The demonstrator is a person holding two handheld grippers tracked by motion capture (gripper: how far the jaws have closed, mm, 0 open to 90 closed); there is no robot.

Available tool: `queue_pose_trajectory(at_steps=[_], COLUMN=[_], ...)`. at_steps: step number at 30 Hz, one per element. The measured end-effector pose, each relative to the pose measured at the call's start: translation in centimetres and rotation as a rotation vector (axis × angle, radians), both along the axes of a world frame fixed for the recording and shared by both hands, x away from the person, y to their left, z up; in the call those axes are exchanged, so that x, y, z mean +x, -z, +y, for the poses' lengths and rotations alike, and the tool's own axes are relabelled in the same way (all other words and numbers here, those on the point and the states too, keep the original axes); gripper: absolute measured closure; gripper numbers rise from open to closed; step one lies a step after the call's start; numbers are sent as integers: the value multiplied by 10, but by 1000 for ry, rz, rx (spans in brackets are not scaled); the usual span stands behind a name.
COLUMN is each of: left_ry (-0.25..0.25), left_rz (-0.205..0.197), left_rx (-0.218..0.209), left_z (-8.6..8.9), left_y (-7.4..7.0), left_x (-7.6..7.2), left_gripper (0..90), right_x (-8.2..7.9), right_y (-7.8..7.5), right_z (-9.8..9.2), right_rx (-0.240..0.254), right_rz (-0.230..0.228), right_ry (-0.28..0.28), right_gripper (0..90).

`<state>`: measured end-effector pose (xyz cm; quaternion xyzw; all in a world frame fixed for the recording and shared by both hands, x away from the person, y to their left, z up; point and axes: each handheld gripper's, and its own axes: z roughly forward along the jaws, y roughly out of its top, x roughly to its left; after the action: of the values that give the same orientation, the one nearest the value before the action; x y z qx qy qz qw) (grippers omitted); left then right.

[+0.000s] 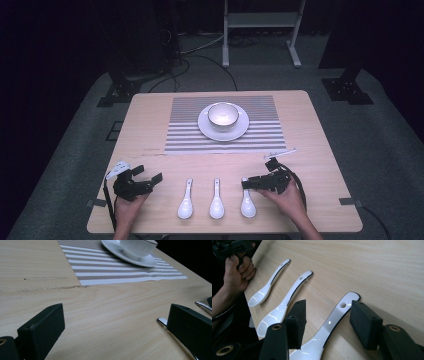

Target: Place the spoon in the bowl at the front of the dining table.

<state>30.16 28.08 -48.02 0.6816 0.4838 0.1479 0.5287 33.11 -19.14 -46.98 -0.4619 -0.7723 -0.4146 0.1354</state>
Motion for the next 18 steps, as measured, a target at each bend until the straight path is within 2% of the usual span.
queue_pose_trajectory(at_steps=[18], left_ry=[2], left_rz=[0], left_rx=[0], left_z=[0], left_y=[0], left_x=[0], left_gripper=[3], right_x=[5], right_y=[3], right_z=[9], right_rx=[-71], right_rz=[-4], right_ry=[15], right_gripper=[526])
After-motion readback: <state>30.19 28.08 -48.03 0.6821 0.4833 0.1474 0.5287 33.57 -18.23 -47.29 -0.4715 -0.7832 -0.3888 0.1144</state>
